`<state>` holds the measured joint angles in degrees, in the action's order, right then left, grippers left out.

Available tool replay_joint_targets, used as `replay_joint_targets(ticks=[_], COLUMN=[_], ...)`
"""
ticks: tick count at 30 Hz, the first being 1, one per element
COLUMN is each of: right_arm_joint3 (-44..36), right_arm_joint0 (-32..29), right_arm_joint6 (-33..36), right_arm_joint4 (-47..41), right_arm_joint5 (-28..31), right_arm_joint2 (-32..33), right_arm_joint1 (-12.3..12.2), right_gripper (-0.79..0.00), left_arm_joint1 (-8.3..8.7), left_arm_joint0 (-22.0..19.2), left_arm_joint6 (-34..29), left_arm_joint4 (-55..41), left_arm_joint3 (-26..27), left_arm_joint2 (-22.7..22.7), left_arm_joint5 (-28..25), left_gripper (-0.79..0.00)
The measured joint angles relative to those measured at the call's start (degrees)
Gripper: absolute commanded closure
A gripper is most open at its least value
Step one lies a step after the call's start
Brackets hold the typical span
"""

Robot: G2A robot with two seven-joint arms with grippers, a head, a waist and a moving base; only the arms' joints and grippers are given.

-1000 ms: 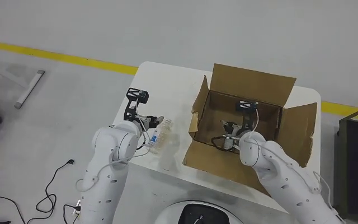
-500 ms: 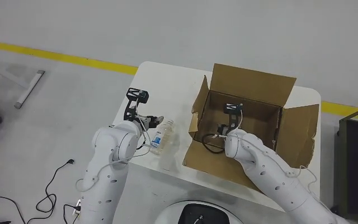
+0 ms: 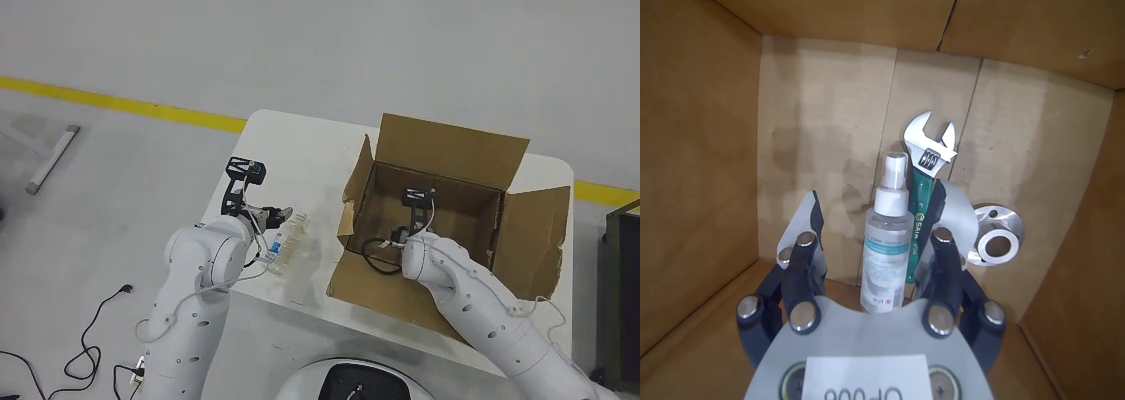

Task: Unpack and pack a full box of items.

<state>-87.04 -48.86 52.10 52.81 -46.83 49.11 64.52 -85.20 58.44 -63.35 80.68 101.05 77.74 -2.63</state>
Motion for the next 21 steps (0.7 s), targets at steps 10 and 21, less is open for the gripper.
replay_joint_targets(ticks=[10, 21], right_arm_joint3=[-1.62, 1.16], right_arm_joint0=[-1.37, -0.63], right_arm_joint6=[2.38, 2.33], right_arm_joint4=[0.57, 0.04], right_arm_joint5=[1.52, 3.10], right_arm_joint2=[1.78, 0.80], right_arm_joint1=[0.29, 1.78], right_gripper=[-0.723, -0.668], left_arm_joint1=[0.00, 0.00], left_arm_joint0=[0.00, 0.00], left_arm_joint6=[0.00, 0.00], left_arm_joint4=[0.00, 0.00], left_arm_joint3=[0.00, 0.00], left_arm_joint2=[0.00, 0.00], left_arm_joint5=[0.00, 0.00], left_gripper=[-0.785, -0.785])
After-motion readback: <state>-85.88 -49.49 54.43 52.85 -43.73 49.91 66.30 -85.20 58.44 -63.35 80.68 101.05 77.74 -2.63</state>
